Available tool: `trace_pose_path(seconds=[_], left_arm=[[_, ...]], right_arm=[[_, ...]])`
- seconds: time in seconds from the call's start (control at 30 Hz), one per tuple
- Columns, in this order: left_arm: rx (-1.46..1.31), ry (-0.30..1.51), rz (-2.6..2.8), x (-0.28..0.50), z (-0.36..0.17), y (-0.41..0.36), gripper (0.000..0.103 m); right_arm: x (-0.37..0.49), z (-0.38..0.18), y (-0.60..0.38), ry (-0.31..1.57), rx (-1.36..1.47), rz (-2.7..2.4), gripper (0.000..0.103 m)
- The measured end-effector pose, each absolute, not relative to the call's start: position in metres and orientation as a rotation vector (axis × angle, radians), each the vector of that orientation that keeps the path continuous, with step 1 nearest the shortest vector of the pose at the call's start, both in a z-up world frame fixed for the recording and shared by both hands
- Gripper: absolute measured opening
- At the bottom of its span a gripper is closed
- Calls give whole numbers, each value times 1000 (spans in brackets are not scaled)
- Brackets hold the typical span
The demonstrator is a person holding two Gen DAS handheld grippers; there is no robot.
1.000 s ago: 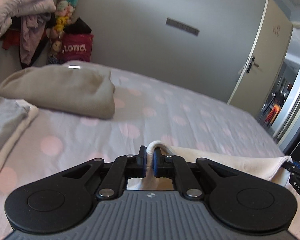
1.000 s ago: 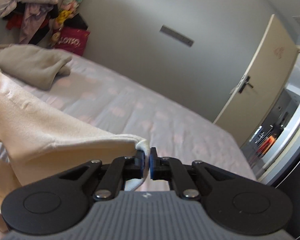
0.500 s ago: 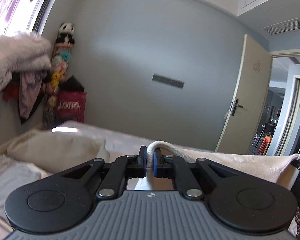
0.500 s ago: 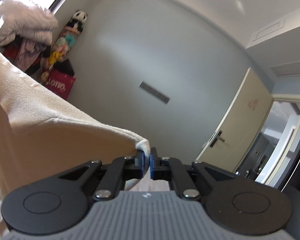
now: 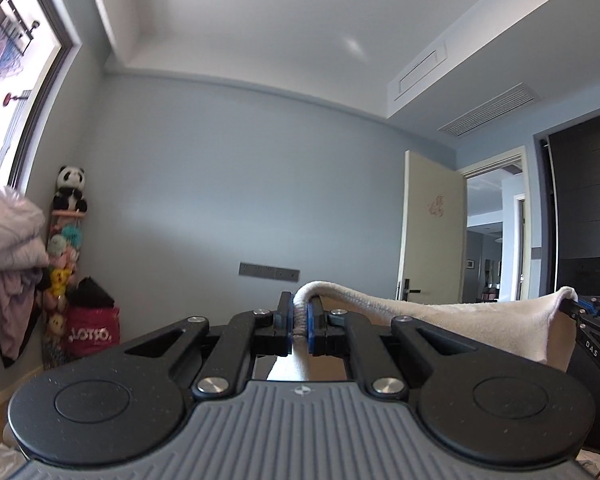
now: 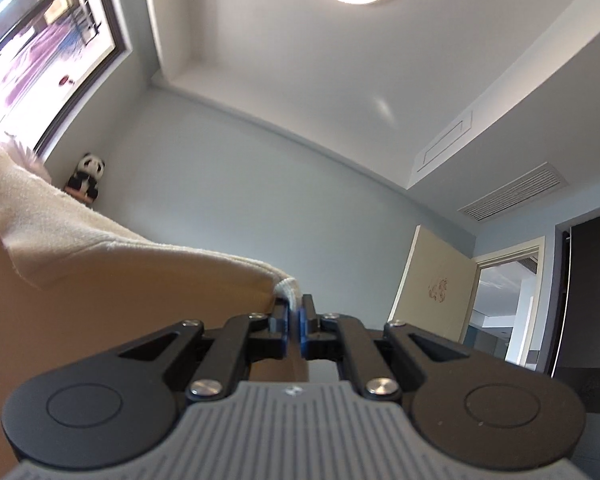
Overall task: Fold clothes
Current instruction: 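Lift the cream sweatshirt high with both grippers, shaking it out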
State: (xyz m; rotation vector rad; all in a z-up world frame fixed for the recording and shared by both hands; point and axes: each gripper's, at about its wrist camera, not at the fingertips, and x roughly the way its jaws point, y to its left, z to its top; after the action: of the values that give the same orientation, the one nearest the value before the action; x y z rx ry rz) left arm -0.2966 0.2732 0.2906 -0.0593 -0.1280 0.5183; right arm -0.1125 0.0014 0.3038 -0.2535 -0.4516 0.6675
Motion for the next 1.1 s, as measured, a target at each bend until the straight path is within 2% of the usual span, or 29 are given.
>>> trace_pose_path(seconds=[0.13,0.3,0.73,1.1], left_arm=[[-44,-89,519,-287,288,276,5],[-58,40,571,-253,253,298,5],[-54,407,610,-113,128,424,5],[-81,676,612,1,-10,546,5]], right_arm=[[-104,301,3,-432,-233,687,6],[-73,260,43,-298,-273,746,6],[64,128,197,58,-421,798,6],[202,-11,347,285,-591,824,7]])
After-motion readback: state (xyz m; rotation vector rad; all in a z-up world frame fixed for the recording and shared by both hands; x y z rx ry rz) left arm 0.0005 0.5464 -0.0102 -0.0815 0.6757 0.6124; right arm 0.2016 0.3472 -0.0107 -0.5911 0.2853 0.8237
